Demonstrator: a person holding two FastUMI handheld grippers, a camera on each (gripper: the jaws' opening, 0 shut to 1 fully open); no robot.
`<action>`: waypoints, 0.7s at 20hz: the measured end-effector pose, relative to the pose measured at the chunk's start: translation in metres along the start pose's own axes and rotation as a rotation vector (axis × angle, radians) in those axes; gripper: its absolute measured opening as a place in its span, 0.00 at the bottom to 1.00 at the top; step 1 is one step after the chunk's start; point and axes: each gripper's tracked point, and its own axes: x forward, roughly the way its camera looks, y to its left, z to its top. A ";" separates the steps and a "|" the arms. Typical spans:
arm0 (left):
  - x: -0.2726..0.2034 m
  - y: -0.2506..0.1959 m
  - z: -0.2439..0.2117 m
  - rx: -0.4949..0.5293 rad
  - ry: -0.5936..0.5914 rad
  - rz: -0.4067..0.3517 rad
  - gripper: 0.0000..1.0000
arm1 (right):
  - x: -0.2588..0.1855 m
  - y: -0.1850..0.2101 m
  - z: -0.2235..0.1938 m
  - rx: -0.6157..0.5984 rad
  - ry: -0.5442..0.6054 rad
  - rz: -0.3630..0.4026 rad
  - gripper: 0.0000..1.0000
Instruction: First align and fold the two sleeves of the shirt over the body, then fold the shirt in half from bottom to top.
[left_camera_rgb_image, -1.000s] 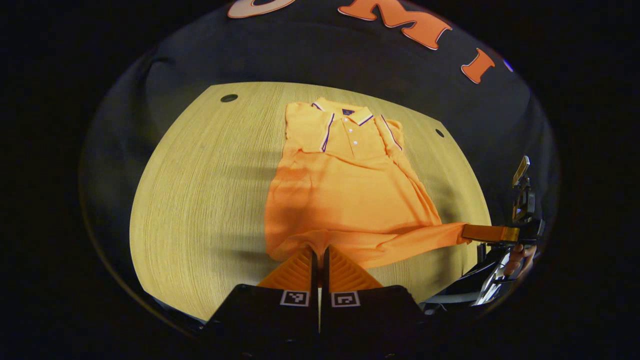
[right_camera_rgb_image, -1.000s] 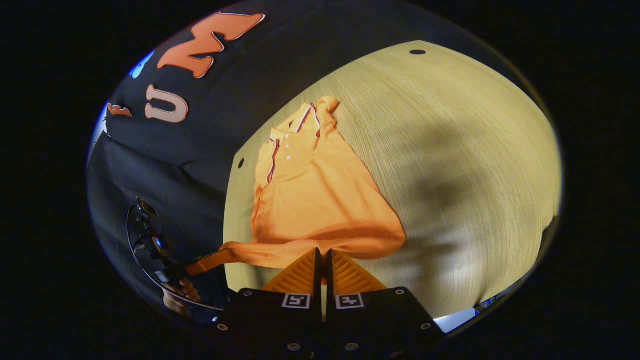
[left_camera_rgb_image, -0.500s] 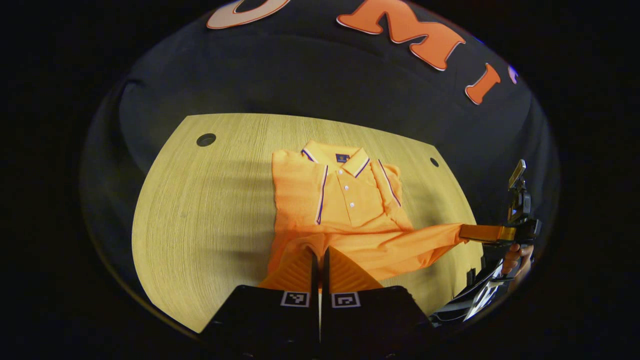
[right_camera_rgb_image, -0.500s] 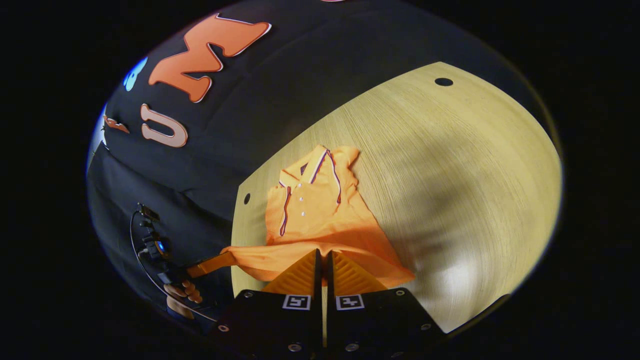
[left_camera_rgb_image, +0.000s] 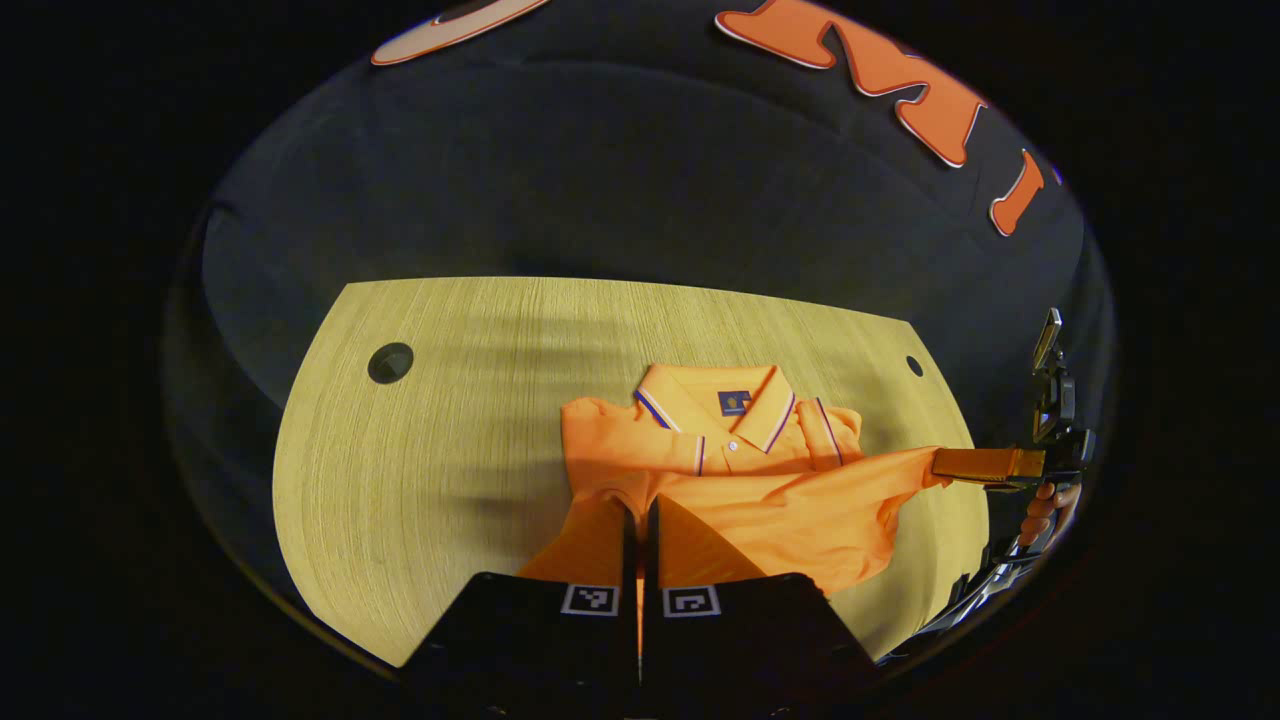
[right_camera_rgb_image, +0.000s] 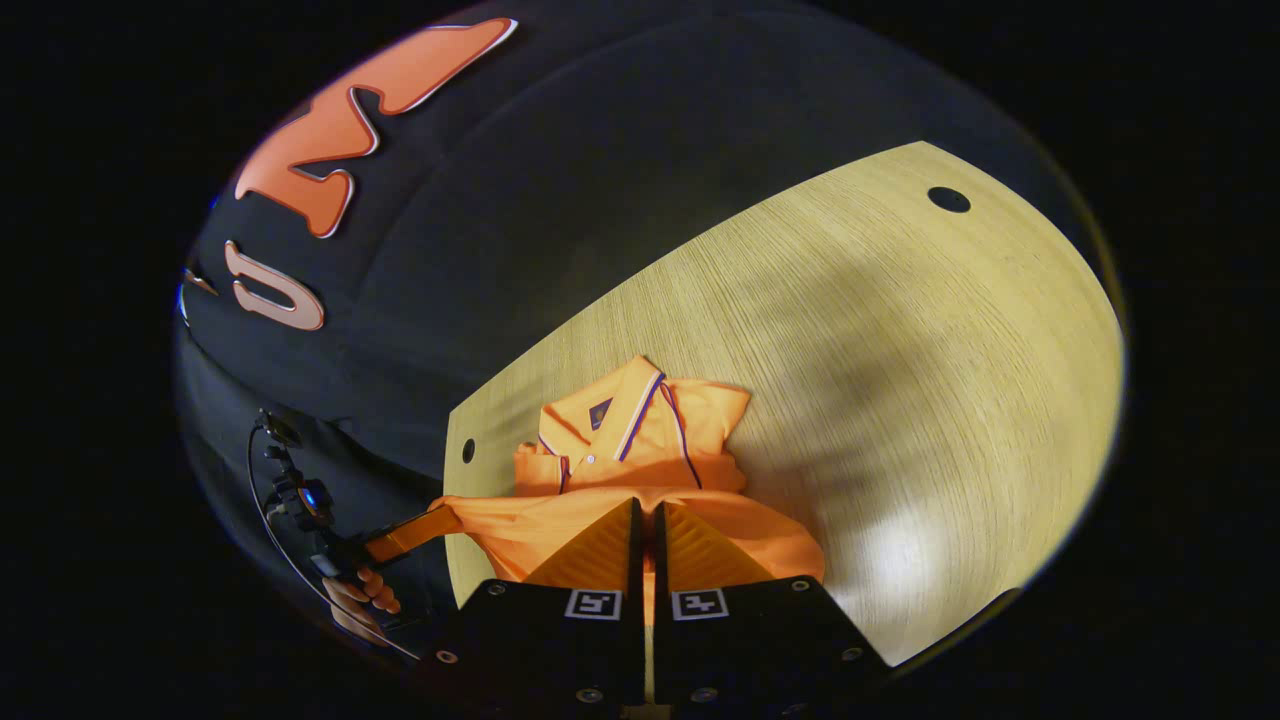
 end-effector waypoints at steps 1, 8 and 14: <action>0.008 0.004 0.004 -0.001 0.003 0.001 0.01 | 0.009 -0.002 0.007 -0.001 0.003 -0.012 0.04; 0.048 0.030 0.045 0.019 -0.079 0.096 0.15 | 0.054 0.013 0.048 0.121 -0.040 0.002 0.04; -0.022 0.011 0.092 0.015 -0.276 0.099 0.86 | 0.004 0.011 0.073 0.044 -0.191 -0.019 0.65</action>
